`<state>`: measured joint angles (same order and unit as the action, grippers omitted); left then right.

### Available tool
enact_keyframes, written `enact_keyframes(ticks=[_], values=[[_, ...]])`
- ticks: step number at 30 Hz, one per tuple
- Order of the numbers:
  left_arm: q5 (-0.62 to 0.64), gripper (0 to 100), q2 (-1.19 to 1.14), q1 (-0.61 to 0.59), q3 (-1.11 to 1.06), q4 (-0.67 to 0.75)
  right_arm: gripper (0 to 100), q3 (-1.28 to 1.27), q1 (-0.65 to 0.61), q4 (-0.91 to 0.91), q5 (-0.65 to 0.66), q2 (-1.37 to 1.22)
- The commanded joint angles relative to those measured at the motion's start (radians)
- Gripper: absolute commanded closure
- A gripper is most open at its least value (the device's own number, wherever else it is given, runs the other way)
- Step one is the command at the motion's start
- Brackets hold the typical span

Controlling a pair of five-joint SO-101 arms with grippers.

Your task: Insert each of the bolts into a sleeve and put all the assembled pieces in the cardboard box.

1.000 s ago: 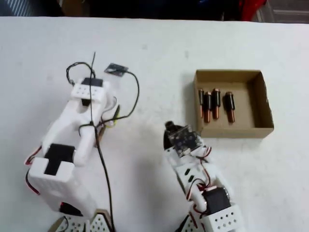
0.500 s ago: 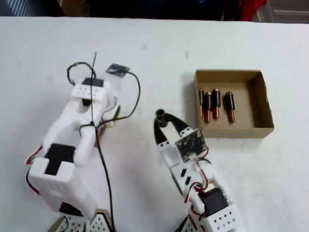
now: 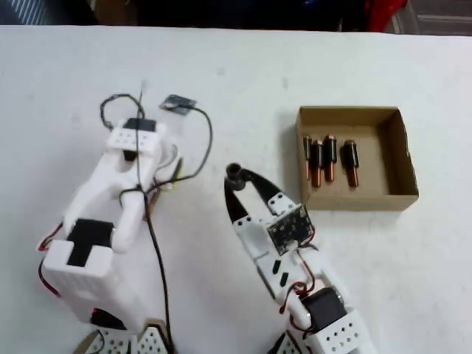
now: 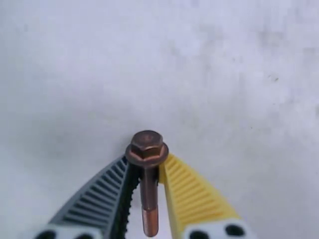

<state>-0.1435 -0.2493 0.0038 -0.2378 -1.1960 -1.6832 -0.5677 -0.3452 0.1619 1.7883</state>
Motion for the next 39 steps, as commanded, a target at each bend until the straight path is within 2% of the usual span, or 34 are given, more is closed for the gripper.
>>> enact_keyframes(ticks=[1, 5, 10, 18, 24, 27, 32, 39], values=[[-0.008, 98, 0.018, -0.030, 0.094, 0.020, 98.1, -0.008, -0.005, 0.085, -0.084, 0.010], [-0.009, 98, 0.041, -0.022, 0.146, 0.012, 98.1, -0.008, -0.002, 0.068, -0.233, 0.008], [-0.009, 98, 0.231, 0.019, 0.130, -0.015, 98.1, -0.008, 0.007, 0.054, -0.241, 0.010], [-0.012, 98, 0.734, 0.171, -0.040, -0.020, 98.1, -0.008, 0.039, 0.002, -0.241, 0.007], [-0.210, 98, 1.004, 0.176, -0.196, 0.109, 98.1, -0.008, 0.042, -0.008, -0.241, 0.007], [-0.258, 98, 1.109, 0.174, -0.273, 0.183, 98.1, -0.008, 0.038, -0.008, -0.241, 0.007], [-0.249, 98, 1.241, 0.182, -0.338, 0.199, 98.1, -0.008, 0.038, -0.008, -0.241, 0.007], [-0.017, 98, 1.368, 0.185, -0.359, 0.210, 98.1, -0.008, 0.038, -0.004, -0.241, 0.007]])
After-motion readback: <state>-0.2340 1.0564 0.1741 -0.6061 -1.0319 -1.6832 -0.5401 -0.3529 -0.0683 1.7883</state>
